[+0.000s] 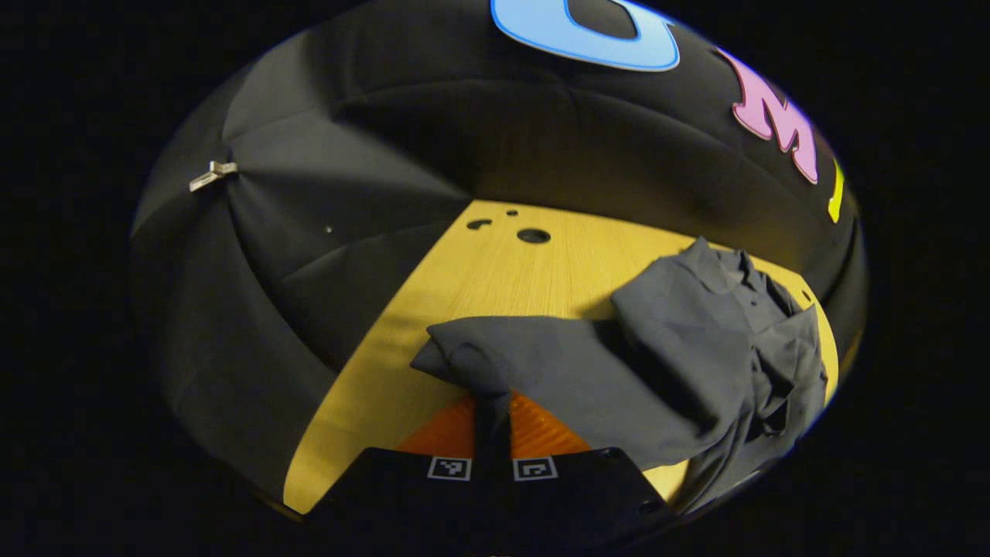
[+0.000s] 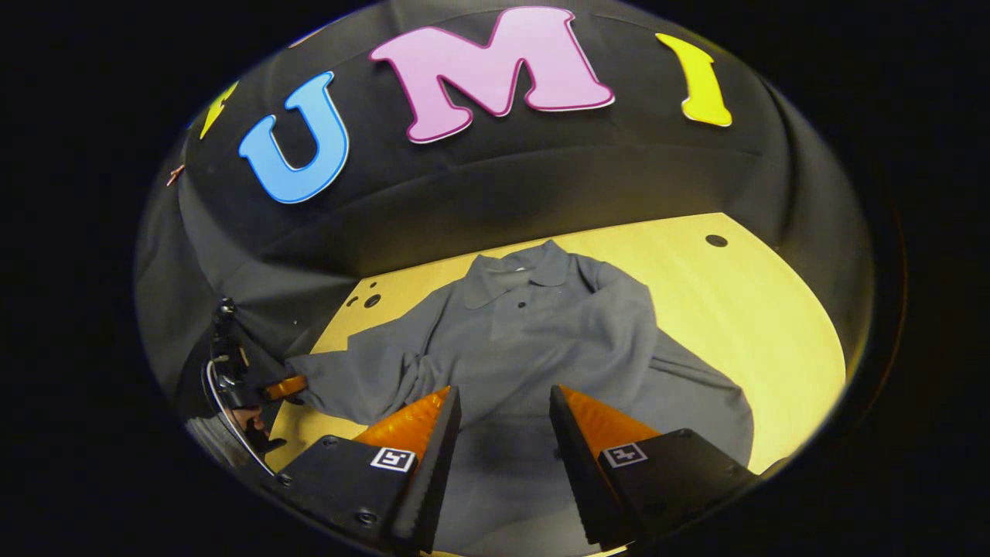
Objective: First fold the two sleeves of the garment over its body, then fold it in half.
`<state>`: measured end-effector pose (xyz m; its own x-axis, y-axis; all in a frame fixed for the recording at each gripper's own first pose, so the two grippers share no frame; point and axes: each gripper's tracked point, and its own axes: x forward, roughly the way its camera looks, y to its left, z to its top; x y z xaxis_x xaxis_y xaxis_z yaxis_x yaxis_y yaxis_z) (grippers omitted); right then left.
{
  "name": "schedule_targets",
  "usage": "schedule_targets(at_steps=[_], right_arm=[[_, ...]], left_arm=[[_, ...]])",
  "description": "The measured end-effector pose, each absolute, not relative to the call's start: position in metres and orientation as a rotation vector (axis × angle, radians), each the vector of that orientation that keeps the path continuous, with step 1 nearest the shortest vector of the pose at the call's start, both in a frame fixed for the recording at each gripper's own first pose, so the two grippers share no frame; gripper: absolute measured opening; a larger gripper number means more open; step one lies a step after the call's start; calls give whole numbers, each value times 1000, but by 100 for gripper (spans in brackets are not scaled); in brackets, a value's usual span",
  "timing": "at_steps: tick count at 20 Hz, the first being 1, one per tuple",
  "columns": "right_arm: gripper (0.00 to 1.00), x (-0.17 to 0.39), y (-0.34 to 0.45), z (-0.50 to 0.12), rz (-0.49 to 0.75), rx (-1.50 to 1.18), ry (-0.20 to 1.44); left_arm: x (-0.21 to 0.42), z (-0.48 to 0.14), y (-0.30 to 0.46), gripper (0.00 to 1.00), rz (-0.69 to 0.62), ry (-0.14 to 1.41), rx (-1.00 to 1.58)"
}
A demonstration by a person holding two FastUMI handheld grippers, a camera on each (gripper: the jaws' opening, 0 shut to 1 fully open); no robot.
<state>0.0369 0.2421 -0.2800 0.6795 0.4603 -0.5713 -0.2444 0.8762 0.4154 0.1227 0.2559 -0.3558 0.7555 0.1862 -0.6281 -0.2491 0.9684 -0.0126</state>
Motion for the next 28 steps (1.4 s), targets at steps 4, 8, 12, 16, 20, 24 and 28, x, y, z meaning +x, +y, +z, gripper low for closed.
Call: schedule_targets(at_steps=[4,8,12,16,20,24,28], right_arm=[[72,36,198,-281,358,305,698],[72,42,151,-285,303,274,682],[72,42,112,-294,266,281,689],[72,46,81,-298,236,319,682],[72,46,57,-300,259,307,670],[72,47,35,-312,256,290,678],[72,48,13,-329,248,306,701]], left_arm=[[117,-278,245,5,273,534,-23],[122,-207,200,5,244,415,38],[135,-161,132,5,167,345,35],[147,-154,56,5,69,332,37],[154,-169,-15,5,-24,366,19],[166,-192,-72,5,-85,397,25],[169,-220,-125,5,-141,431,17]])
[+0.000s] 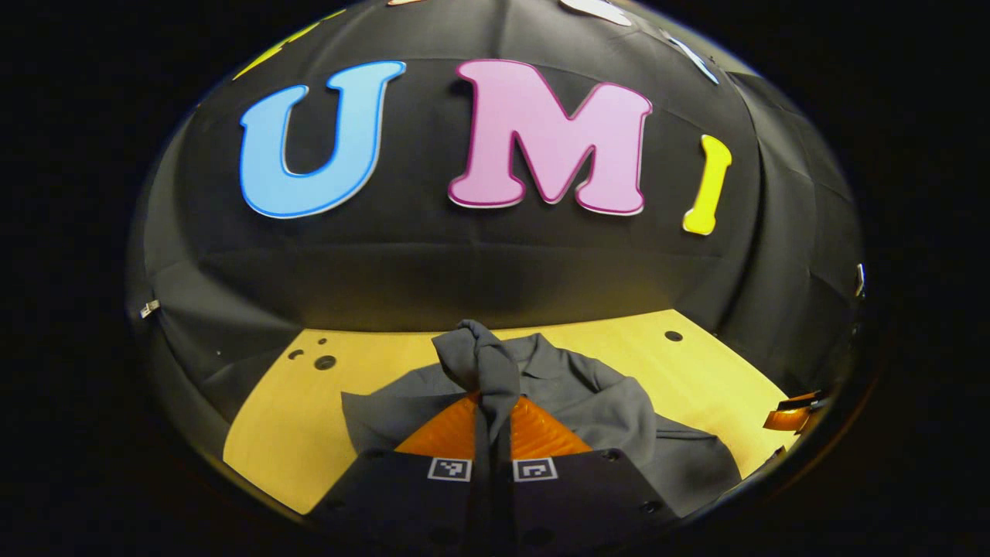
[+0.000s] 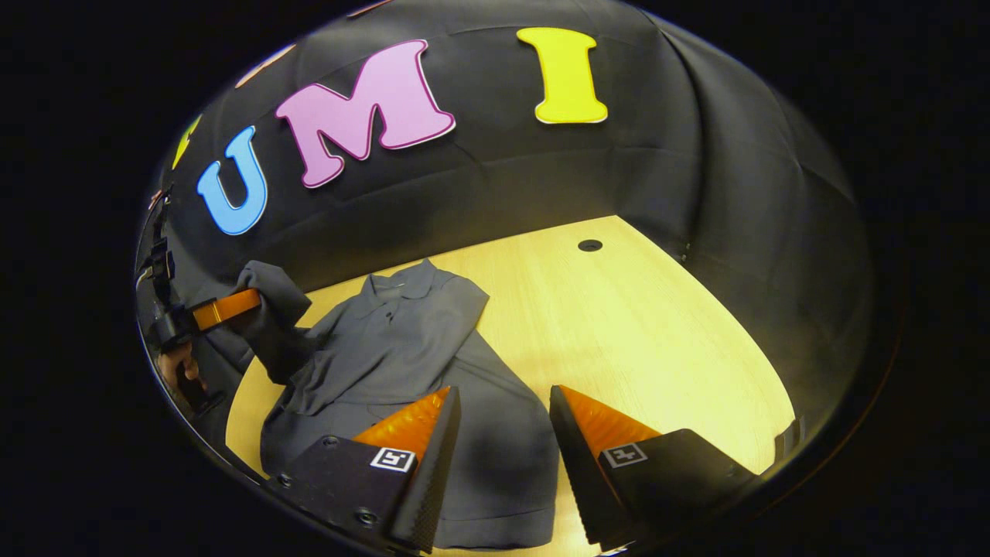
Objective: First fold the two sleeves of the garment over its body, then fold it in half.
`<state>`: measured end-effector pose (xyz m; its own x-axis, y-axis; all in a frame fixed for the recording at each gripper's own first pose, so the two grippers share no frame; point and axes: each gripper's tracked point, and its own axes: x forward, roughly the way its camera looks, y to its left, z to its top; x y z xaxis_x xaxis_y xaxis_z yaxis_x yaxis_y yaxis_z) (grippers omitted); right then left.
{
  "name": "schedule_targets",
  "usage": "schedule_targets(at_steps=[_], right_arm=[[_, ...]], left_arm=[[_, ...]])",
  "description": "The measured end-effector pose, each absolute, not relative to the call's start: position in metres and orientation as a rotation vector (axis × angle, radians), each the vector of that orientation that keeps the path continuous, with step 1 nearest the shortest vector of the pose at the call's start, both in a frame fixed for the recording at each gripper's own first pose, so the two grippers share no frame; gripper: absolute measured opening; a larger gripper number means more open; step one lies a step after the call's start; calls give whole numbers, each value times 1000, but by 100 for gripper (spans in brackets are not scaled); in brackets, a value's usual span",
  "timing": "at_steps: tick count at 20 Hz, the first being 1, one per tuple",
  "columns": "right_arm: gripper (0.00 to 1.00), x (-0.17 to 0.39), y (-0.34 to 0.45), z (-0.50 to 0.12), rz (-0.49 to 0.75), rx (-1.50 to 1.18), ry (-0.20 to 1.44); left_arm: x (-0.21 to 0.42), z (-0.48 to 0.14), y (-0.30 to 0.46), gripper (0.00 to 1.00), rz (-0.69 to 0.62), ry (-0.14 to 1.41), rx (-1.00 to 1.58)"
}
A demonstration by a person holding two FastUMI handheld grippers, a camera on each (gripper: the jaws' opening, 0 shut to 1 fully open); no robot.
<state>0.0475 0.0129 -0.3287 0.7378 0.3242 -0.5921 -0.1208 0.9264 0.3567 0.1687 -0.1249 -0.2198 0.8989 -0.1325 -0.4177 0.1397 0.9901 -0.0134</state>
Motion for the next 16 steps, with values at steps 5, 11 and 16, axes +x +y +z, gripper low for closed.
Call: schedule_targets(at_steps=[5,11,16], right_arm=[[72,55,-12,-347,237,300,728],[72,58,-23,-367,258,280,763],[73,62,-28,-375,272,287,781]], left_arm=[[163,-273,-193,5,-215,494,46],[165,-335,-239,5,-252,583,61],[164,-379,-264,6,-242,640,63]])
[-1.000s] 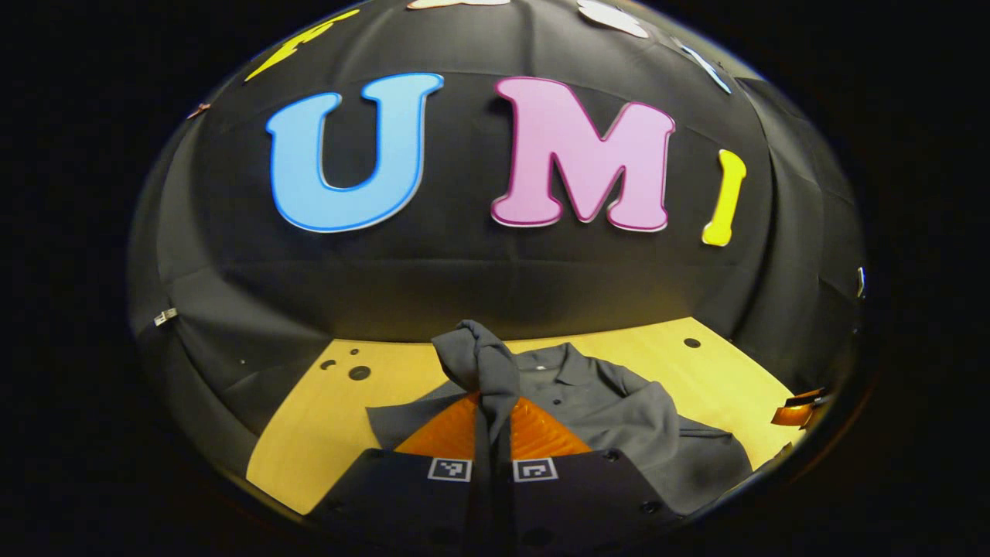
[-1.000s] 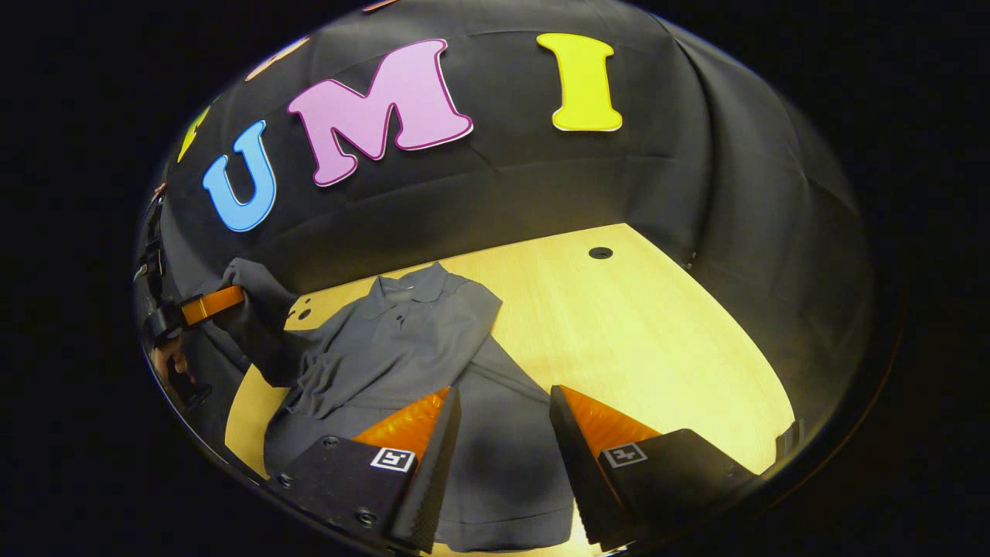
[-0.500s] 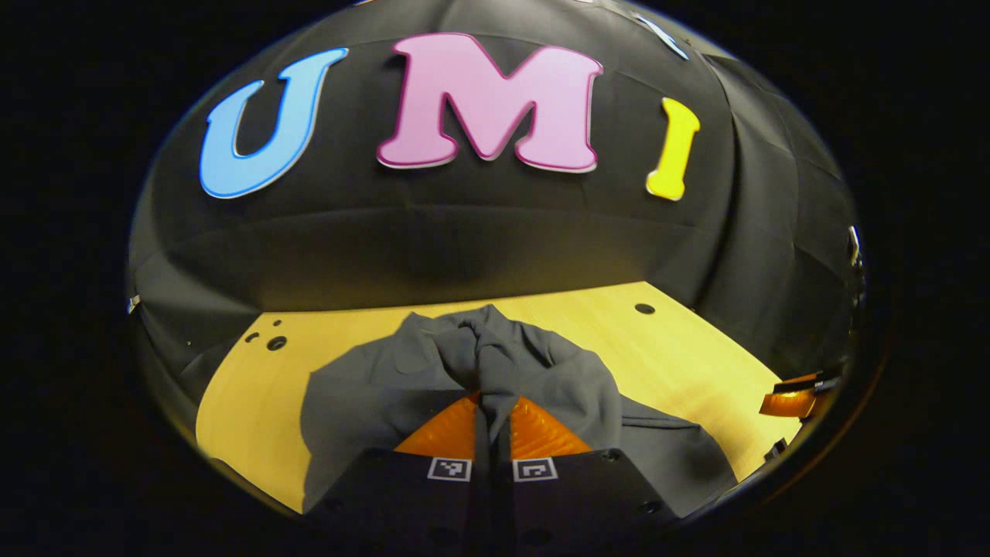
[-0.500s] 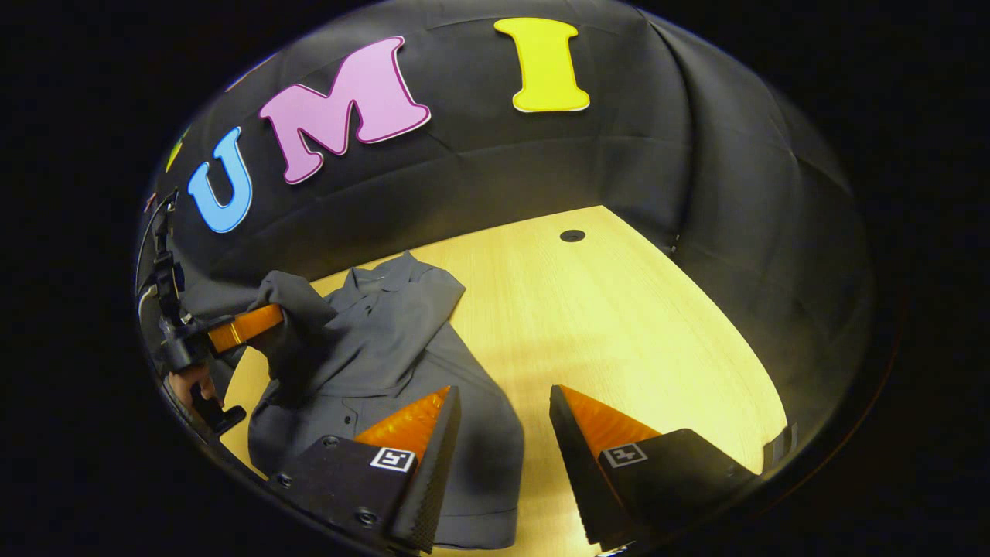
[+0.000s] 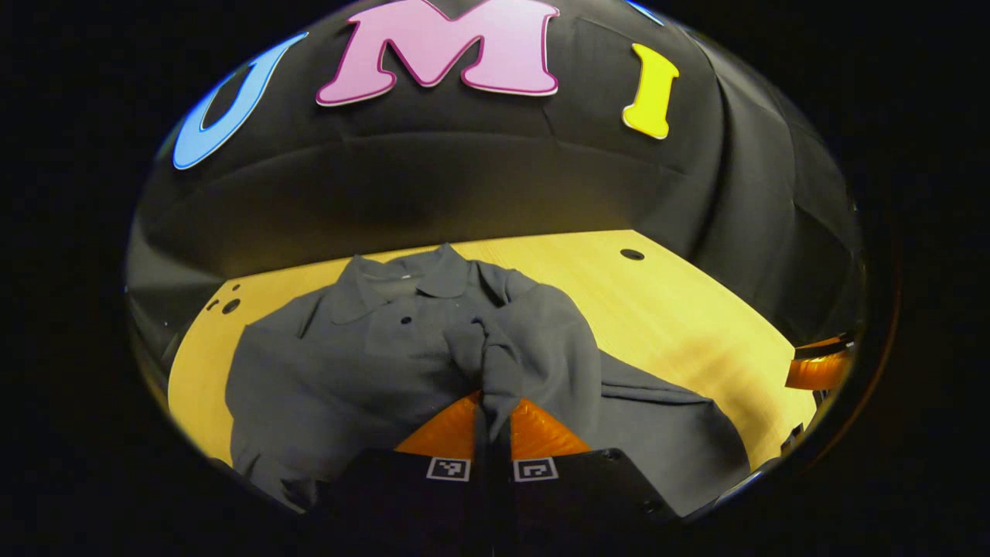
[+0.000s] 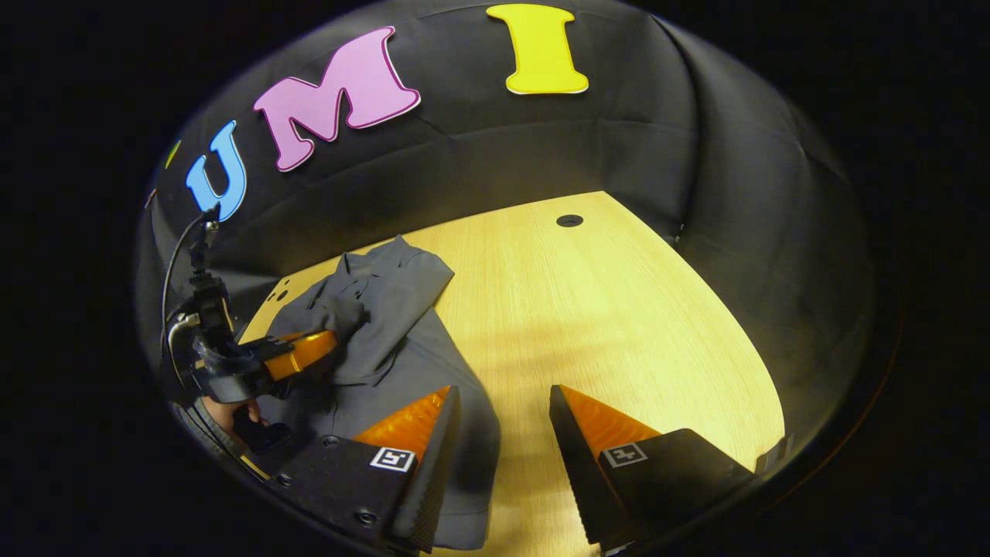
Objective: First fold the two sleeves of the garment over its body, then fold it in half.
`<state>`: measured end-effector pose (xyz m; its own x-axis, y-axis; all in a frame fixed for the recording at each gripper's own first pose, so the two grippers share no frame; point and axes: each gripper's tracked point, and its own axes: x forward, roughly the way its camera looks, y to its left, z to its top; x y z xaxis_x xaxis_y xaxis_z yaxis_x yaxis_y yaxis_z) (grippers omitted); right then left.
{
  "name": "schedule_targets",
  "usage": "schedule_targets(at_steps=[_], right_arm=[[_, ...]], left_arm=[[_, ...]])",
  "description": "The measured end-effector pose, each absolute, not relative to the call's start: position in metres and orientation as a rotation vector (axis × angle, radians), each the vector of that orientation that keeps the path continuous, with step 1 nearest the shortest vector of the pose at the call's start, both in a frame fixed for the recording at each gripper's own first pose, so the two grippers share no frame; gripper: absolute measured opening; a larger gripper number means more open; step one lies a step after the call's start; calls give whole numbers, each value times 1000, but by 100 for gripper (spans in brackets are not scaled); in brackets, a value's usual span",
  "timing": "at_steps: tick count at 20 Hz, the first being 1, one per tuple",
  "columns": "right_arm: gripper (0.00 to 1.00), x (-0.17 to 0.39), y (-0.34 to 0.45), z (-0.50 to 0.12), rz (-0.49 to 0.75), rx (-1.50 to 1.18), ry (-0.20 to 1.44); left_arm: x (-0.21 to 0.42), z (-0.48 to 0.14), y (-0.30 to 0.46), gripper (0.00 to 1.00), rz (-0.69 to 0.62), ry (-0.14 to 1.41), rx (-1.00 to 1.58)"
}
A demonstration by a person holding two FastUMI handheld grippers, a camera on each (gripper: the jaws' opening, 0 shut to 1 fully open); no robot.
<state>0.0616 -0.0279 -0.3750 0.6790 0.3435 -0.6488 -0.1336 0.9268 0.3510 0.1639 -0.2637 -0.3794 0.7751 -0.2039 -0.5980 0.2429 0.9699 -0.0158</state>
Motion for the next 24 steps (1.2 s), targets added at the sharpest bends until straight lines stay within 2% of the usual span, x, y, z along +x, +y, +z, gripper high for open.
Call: schedule_targets(at_steps=[3,5,7,8,10,11,13,16,18,19,20,23,24], right_arm=[[72,62,-31,-380,284,280,796],[72,63,-32,-383,292,277,803],[72,63,-32,-384,299,276,808],[72,62,-31,-383,304,274,808],[72,59,-27,-381,318,268,801],[72,56,-26,-380,320,263,803],[74,51,-22,-375,326,257,797],[82,40,-14,-368,345,251,795],[83,28,-4,-362,375,250,807],[87,22,-1,-360,381,243,813],[98,16,1,-358,386,237,810],[98,-4,3,-355,378,223,823],[98,-12,4,-355,372,223,834]], left_arm=[[157,-394,-279,14,-264,668,26],[156,-399,-283,39,-259,666,22],[150,-401,-286,36,-267,679,27],[148,-401,-285,44,-272,685,30],[145,-399,-288,47,-295,688,4],[143,-396,-288,38,-305,685,-21],[135,-389,-295,58,-343,687,-88],[118,-375,-291,87,-366,684,-91],[104,-363,-283,96,-372,668,-89],[95,-356,-279,96,-381,662,-99],[85,-349,-273,96,-387,655,-105],[55,-334,-244,96,-376,658,-102],[45,-329,-233,92,-363,659,-101]])
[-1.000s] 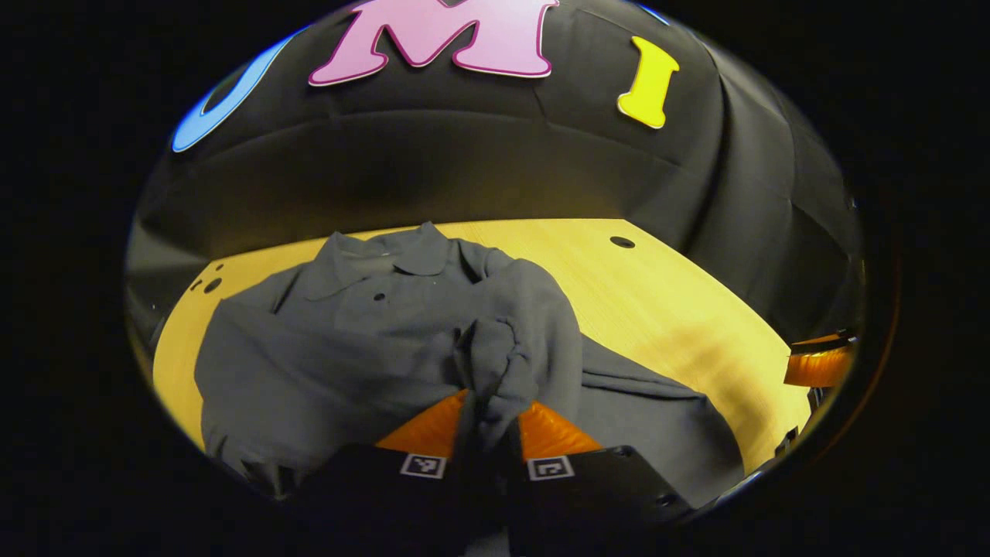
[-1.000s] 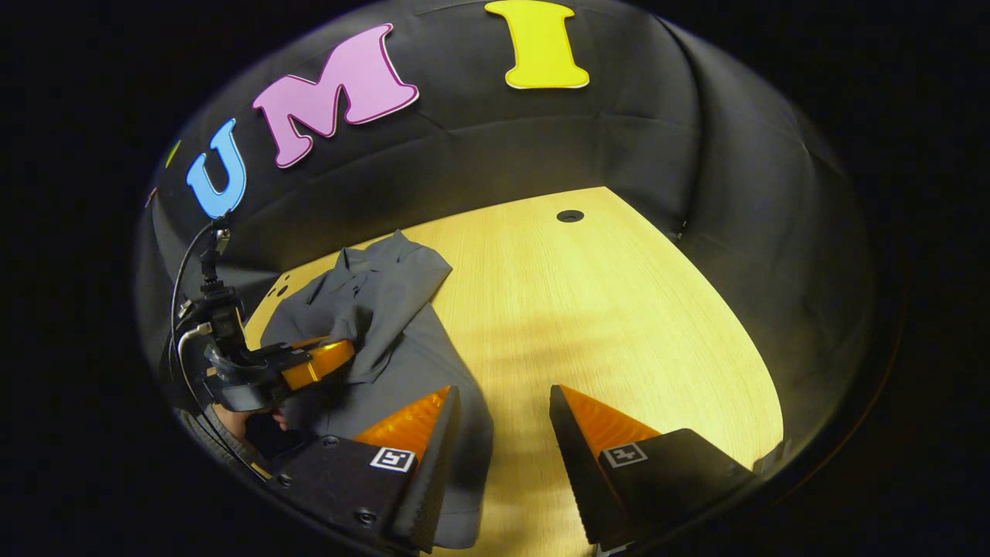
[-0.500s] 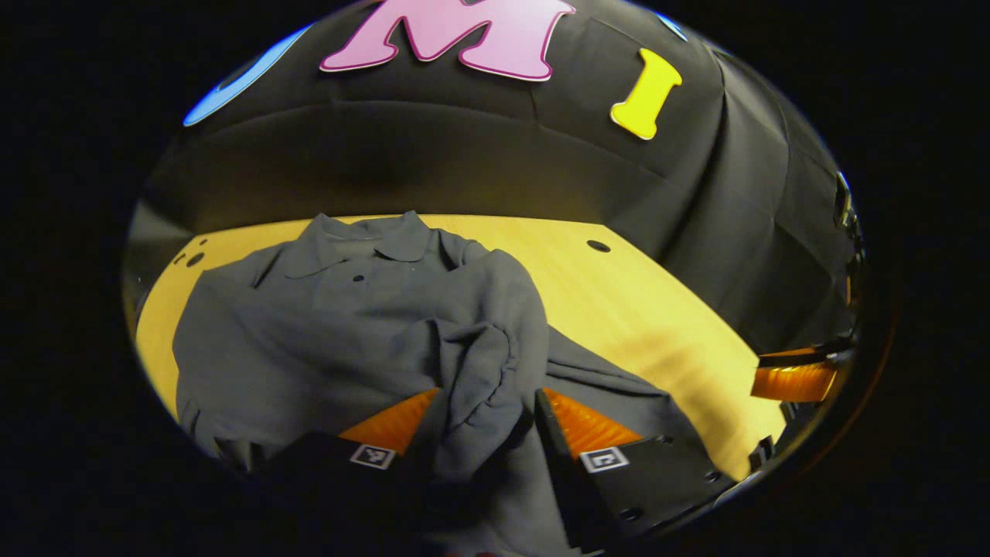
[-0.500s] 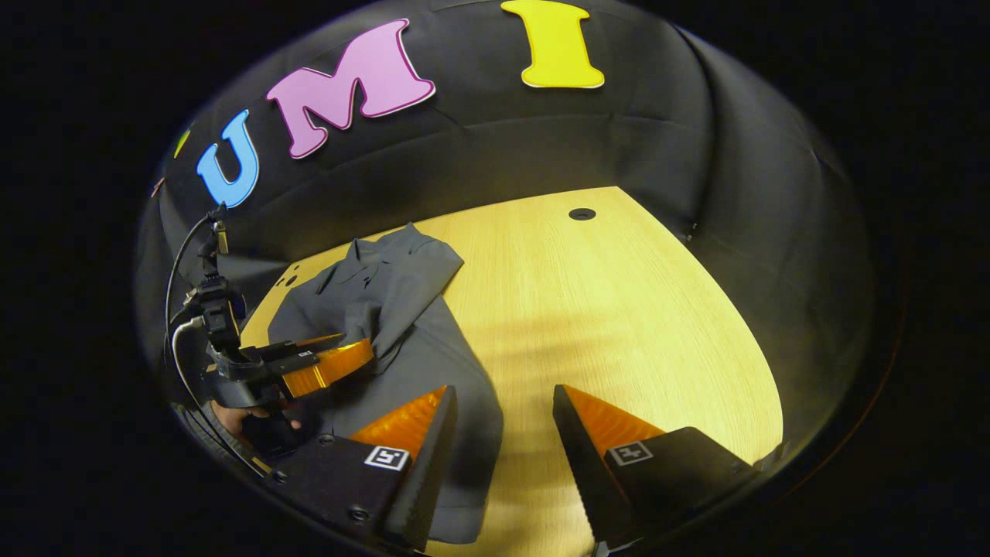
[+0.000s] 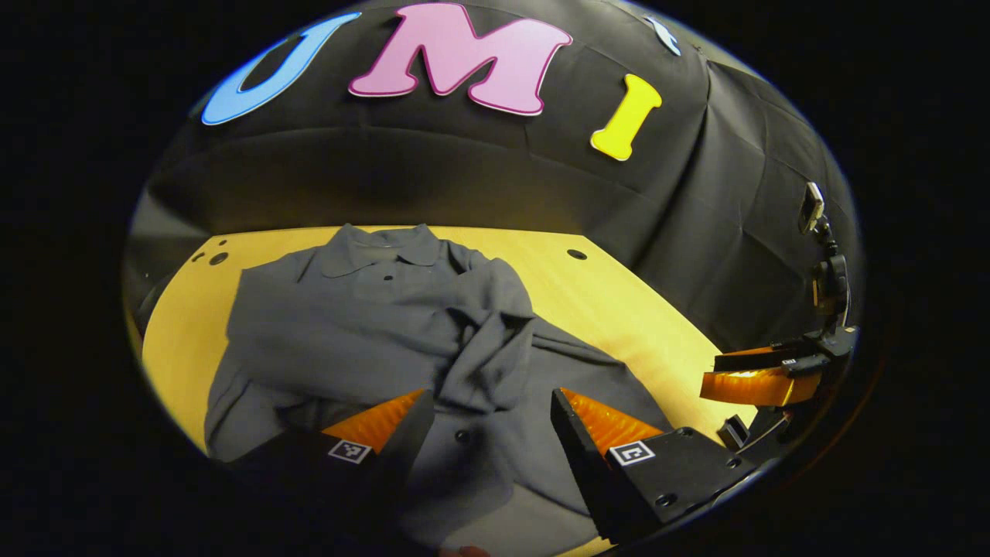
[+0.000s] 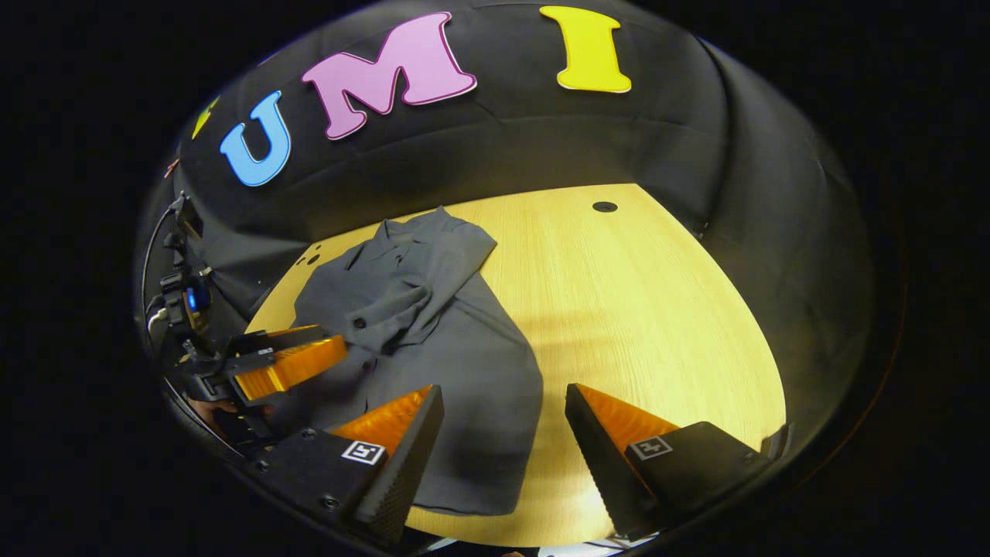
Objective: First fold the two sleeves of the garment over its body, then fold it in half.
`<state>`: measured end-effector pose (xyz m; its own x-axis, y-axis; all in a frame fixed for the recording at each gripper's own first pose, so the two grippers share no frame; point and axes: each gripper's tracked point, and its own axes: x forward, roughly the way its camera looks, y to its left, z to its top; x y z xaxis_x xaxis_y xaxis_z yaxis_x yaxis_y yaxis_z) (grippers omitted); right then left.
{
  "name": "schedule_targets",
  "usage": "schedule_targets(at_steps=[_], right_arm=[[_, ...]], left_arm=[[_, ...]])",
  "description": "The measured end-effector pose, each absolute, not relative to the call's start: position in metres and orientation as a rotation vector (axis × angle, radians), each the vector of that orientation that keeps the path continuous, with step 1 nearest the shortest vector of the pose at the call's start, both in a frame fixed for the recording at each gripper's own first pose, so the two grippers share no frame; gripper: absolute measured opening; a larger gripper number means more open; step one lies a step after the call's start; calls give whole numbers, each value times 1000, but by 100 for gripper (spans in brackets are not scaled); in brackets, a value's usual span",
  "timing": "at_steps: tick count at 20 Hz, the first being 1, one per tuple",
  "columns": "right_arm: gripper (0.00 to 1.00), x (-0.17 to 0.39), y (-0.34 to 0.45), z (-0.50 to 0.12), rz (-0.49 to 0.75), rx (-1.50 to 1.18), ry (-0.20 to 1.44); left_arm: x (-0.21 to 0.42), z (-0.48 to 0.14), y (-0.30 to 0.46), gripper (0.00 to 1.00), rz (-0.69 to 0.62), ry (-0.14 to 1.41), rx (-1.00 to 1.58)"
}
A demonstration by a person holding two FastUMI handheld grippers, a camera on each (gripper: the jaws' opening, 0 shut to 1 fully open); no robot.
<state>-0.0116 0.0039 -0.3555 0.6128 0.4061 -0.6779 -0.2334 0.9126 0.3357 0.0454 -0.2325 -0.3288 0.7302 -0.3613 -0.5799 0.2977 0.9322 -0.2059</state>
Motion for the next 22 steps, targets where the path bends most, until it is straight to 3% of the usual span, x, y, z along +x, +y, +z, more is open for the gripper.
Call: schedule_targets(at_steps=[1,2,3,13,22], right_arm=[[98,-19,5,-357,370,216,845],[99,-28,6,-360,372,203,858],[99,-37,6,-362,371,181,868],[99,-84,3,-396,285,101,949],[99,-105,11,-424,260,96,1035]], left_arm=[[36,-325,-220,96,-349,661,-101],[26,-320,-206,92,-330,665,-103],[16,-317,-191,96,-312,672,-106],[-73,-331,-33,96,-113,744,-26],[-113,-383,21,96,-29,859,-21]])
